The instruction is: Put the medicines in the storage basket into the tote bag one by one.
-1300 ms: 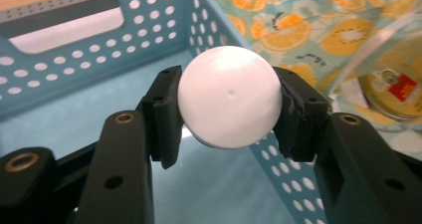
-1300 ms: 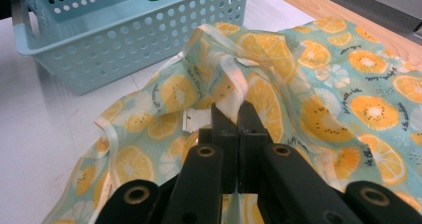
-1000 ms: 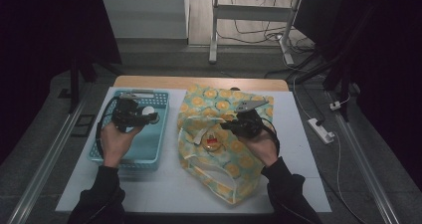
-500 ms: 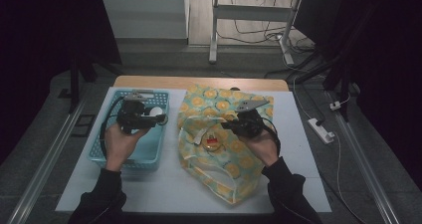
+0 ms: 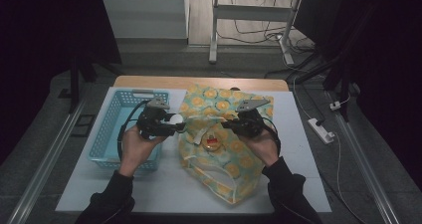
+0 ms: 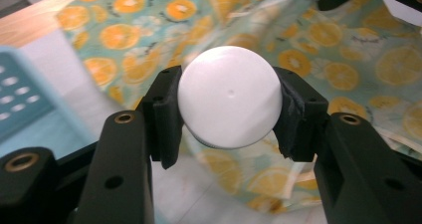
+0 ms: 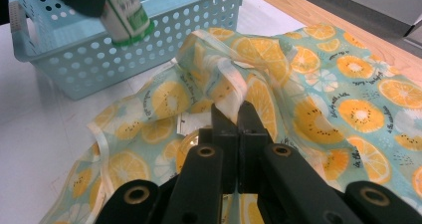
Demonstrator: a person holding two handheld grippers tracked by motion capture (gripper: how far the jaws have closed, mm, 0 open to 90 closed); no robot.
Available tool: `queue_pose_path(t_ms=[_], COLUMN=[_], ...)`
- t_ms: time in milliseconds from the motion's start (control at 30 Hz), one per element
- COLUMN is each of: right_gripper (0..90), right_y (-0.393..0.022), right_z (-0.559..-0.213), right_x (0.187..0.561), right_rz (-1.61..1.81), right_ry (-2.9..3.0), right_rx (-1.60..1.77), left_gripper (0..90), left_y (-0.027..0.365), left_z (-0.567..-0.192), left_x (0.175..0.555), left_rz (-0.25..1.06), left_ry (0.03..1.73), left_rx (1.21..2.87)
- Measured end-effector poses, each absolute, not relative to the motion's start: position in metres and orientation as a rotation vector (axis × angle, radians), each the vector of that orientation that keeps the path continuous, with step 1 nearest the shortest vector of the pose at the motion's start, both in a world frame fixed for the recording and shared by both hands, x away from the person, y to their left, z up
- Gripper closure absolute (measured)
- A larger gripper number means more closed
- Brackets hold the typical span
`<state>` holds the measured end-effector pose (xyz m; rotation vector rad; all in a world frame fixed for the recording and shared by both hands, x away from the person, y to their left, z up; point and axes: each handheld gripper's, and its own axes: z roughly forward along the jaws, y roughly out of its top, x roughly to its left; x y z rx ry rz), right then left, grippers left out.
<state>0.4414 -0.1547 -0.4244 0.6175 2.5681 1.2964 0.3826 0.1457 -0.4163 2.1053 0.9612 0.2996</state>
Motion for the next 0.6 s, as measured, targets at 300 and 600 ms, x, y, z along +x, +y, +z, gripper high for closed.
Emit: queue_pose_path(t_ms=[300, 600], right_gripper=[89.7, 89.7], right_y=[-0.153, -0.154], right_z=[-0.425, -0.425], right_x=[0.441, 0.442], right_rz=[1.297, 1.296], right_ry=[2.571, 2.567], right_rx=[0.615, 0.622], left_gripper=[50.3, 50.2], left_y=[0.116, 0.089], left_z=[-0.424, -0.436], left_x=[0.387, 0.396], left_rz=[0.251, 0.224], left_ry=[0.895, 0.853], left_rx=[2.146, 2.200])
